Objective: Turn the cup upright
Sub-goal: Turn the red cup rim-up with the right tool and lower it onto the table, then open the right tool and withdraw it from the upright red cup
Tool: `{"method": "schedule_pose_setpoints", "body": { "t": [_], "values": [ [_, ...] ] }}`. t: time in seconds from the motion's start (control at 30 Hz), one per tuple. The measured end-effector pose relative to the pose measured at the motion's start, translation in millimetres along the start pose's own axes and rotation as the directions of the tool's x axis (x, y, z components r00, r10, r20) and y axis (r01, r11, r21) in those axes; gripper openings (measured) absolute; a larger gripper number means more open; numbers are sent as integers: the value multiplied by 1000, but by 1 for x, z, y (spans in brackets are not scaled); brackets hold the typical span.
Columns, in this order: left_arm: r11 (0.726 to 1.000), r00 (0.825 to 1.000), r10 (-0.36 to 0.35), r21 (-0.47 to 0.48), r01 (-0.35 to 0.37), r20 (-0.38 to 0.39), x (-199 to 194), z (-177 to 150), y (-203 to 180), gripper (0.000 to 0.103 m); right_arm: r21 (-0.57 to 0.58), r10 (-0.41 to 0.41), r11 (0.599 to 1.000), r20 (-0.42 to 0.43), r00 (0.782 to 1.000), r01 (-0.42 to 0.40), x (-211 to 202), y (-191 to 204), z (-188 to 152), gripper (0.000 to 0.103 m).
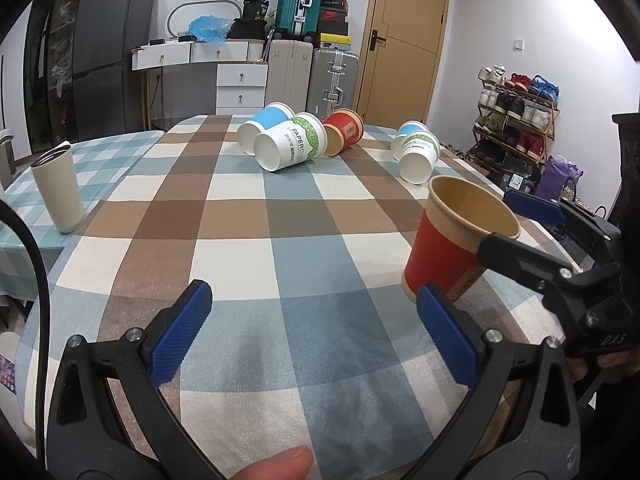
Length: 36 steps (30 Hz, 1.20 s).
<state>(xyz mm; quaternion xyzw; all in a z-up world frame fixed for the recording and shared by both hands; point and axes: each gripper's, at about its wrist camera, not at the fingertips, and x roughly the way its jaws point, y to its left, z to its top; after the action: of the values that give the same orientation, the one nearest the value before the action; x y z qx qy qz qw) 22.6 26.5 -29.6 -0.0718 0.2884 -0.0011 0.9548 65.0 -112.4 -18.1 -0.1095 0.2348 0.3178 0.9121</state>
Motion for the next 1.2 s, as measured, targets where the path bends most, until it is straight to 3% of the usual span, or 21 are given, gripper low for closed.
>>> {"method": "schedule_pose_setpoints", "body": {
  "t": [0.17,0.4,0.7,1.2],
  "values": [
    [1000,999,-21,-2,21,27,-6,1,-5,102,28,26,999,36,999,-27,-14,-11,-1,103],
    [999,998,-45,22,44,44,-11,3,-16,102,48,43,998,125,991,-49,-40,-26,-14,103],
    [998,992,-37,47,32,123,-21,11,-25,102,102,51,992,158,986,-68,-54,-46,-28,103],
    [998,990,-34,55,26,135,-19,10,-26,102,130,60,988,198,978,-87,-62,-52,-32,103]
  ]
}}
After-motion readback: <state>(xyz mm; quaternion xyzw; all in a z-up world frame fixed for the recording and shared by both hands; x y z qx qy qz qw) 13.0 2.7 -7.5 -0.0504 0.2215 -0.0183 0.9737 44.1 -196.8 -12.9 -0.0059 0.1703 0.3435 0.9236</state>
